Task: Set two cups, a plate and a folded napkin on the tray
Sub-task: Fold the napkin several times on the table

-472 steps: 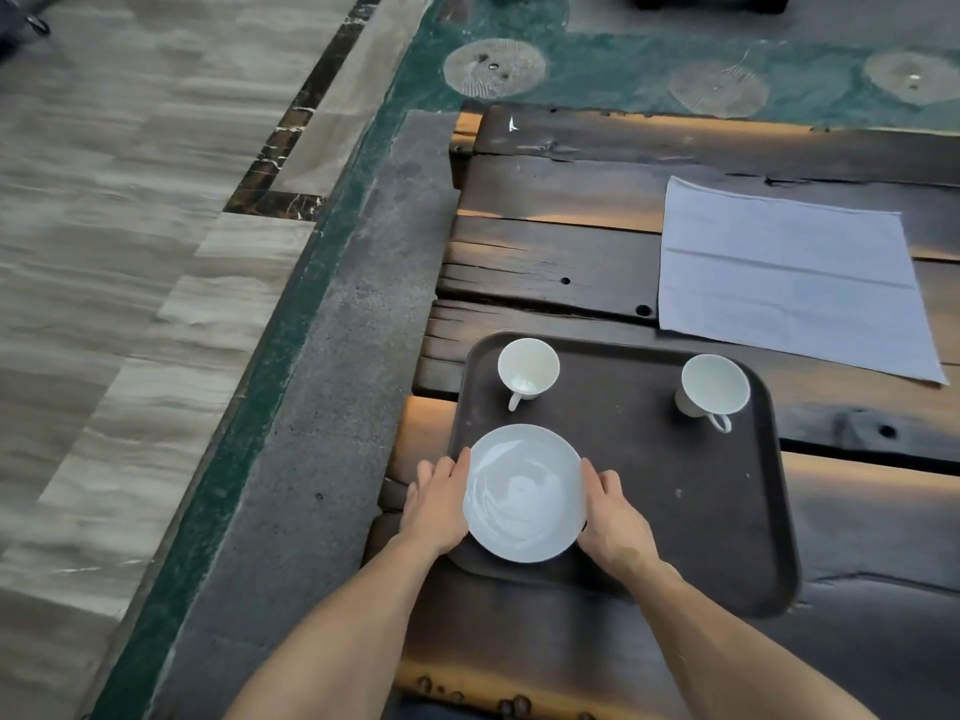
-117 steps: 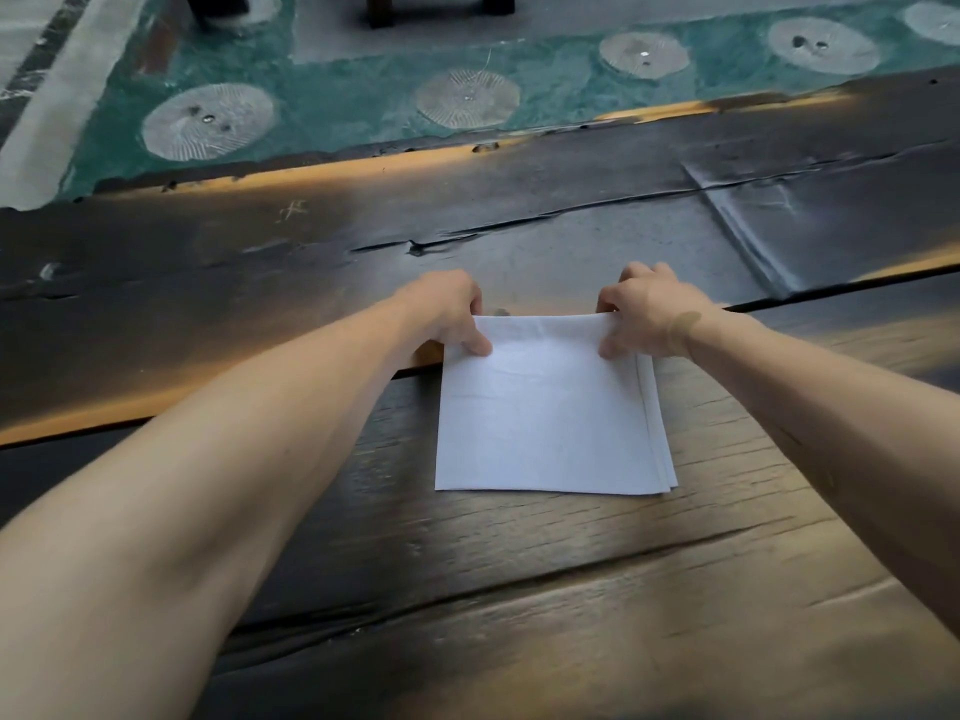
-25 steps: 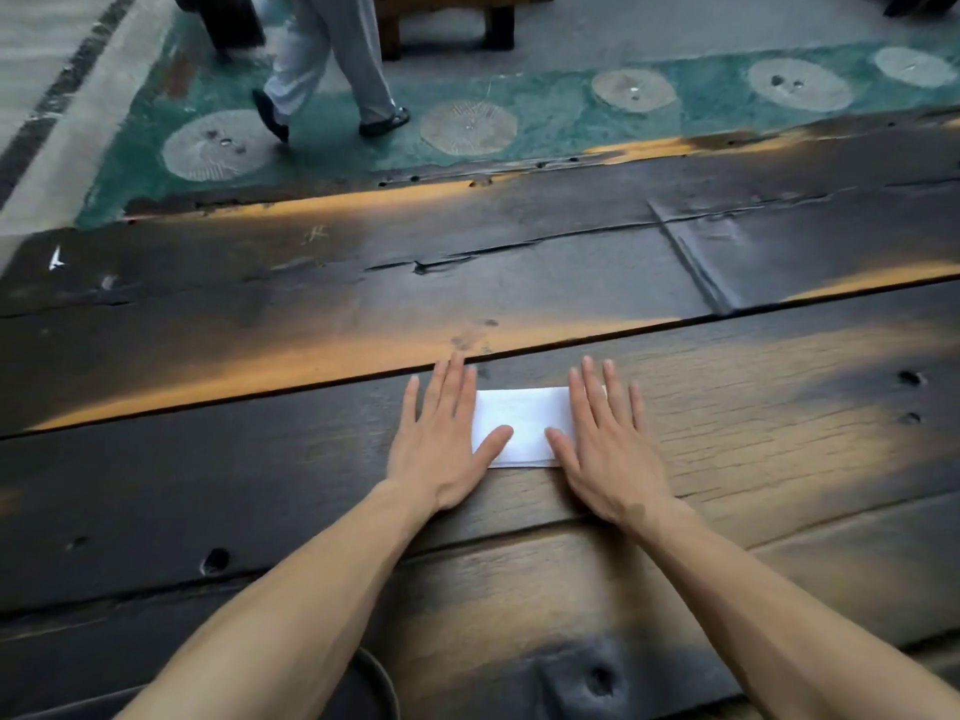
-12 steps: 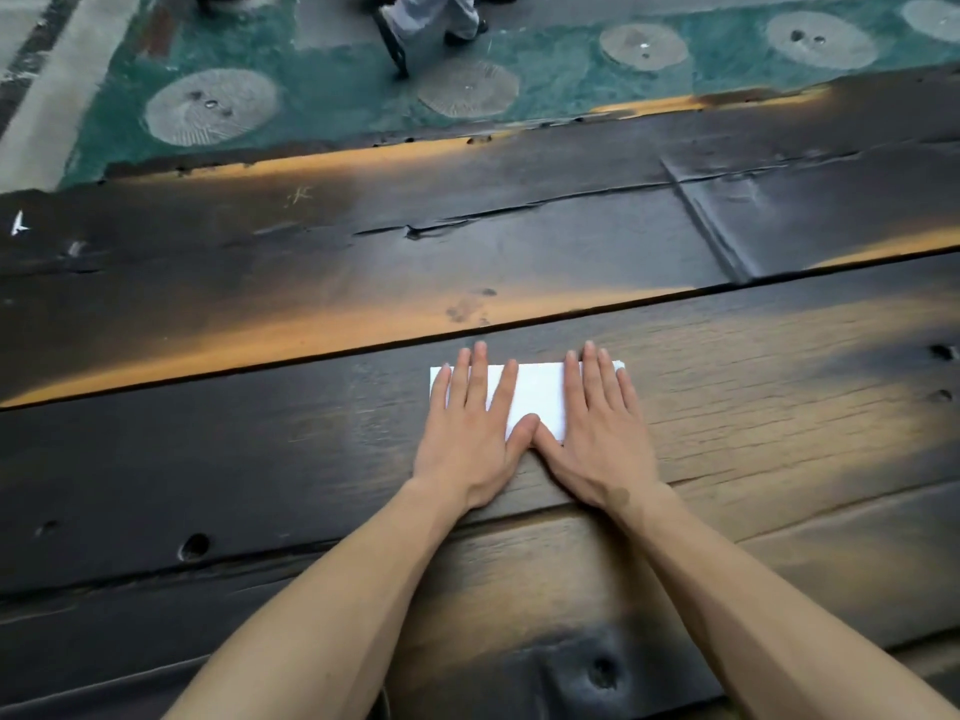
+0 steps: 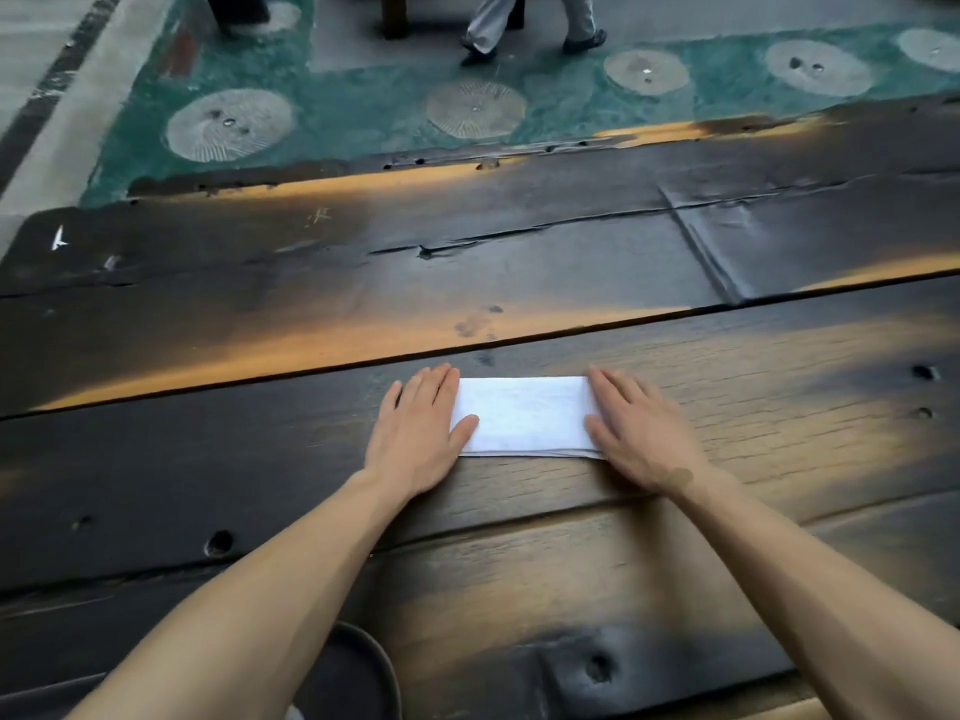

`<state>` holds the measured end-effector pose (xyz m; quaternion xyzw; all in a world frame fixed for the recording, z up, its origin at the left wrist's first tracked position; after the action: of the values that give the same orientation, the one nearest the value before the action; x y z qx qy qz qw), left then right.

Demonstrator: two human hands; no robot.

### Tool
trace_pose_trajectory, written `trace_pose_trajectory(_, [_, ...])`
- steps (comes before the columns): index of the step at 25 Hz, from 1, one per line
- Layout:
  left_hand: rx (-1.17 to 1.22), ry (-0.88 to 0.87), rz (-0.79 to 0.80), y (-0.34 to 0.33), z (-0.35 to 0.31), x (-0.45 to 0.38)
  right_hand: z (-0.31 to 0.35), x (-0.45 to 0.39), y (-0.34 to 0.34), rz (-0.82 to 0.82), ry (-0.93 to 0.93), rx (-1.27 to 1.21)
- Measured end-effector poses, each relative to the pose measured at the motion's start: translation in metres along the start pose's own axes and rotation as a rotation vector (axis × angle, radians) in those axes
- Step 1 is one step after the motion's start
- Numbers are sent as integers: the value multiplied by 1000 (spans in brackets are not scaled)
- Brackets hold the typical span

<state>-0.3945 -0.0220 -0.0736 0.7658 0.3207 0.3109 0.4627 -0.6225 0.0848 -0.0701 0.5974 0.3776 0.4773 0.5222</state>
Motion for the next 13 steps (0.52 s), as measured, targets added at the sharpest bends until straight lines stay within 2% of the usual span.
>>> trace_pose_trajectory(3, [-20, 4, -13, 21, 3, -13, -17, -15, 13, 128, 3, -1])
trace_pose_trajectory(6, [55, 89, 119, 28, 2, -31, -21, -30, 14, 256, -70, -45])
trace_pose_trajectory(8, [103, 146, 160, 32, 0, -39, -20, -37, 17, 286, -116, -71])
trace_pose_trajectory(13, [292, 268, 128, 38, -3, -29, -21, -28, 24, 285, -215, -230])
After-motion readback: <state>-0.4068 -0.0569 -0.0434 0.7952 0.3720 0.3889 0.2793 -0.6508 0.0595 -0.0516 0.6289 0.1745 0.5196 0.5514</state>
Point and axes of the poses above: each hand's wrist, its own x-axis away from the middle knuckle, its own y-axis out of the back of the hand, z = x × y, the point moved 6 cm from there along -x, towards the middle knuckle, and after that the axes turned 12 degrees about x, right-handed, at the moved point
